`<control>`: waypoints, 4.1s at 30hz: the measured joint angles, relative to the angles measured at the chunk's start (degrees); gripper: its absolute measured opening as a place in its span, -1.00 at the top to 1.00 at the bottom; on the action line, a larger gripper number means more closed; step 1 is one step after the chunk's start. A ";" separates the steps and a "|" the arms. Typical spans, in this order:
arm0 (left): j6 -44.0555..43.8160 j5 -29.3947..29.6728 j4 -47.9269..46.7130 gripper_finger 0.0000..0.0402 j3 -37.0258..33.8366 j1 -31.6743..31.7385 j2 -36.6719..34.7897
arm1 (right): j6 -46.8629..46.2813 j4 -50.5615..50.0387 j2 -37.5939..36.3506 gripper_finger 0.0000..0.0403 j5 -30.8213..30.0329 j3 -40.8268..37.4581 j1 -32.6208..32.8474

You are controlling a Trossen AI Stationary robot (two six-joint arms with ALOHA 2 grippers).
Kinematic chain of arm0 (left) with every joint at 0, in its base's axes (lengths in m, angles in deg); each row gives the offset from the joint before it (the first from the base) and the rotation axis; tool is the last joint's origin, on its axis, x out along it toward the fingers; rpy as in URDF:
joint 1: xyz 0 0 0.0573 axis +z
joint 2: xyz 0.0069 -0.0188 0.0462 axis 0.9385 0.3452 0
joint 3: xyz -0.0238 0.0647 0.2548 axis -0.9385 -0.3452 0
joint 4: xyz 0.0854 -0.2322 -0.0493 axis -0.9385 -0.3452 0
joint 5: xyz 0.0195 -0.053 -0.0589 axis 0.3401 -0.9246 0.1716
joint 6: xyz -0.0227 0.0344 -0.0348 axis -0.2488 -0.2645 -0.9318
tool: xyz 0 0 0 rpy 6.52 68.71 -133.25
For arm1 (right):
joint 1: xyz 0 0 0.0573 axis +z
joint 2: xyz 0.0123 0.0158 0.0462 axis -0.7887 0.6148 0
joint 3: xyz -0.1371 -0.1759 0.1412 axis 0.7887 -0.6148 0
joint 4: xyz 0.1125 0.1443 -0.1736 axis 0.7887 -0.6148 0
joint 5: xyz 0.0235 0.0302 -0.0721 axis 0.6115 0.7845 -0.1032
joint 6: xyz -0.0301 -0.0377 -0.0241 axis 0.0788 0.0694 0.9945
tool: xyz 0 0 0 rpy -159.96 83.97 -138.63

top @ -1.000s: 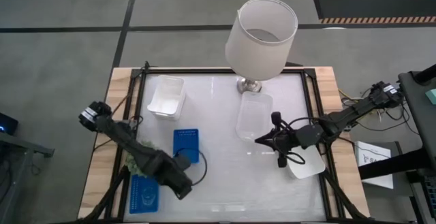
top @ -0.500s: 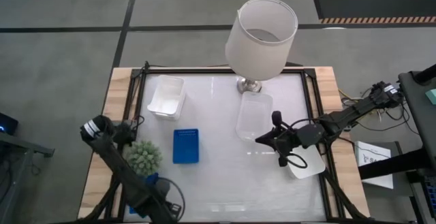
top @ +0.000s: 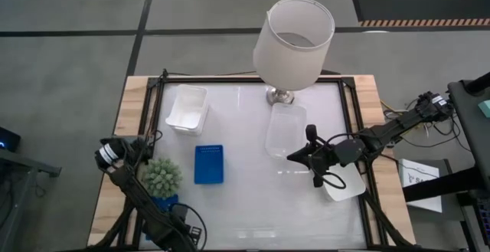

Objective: Stack baskets by color
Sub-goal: Stack the left blue bin on the stacked blue bins

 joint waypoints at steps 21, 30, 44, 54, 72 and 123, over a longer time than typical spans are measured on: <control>0.84 -0.03 1.93 0.97 1.29 -0.05 0.46 | -0.07 -0.53 0.00 0.96 0.22 -0.04 0.00; 1.22 1.37 3.04 0.99 8.70 -1.22 0.35 | -0.46 -0.53 0.00 0.96 0.22 -0.11 -0.02; 19.81 24.07 0.25 1.00 16.90 -0.37 0.35 | -0.72 -0.72 0.00 0.96 0.22 -0.11 -0.02; 46.25 46.88 -3.85 1.00 21.67 4.25 -0.01 | -0.72 -0.71 0.00 0.96 0.22 -0.11 0.00; 36.97 26.88 -23.57 1.00 11.80 15.71 -0.77 | -2.51 -1.96 -0.02 0.96 0.22 -0.13 0.00; 98.73 20.12 -23.92 0.62 4.41 14.67 -11.32 | -4.86 -2.21 -0.02 0.96 0.20 -0.13 0.00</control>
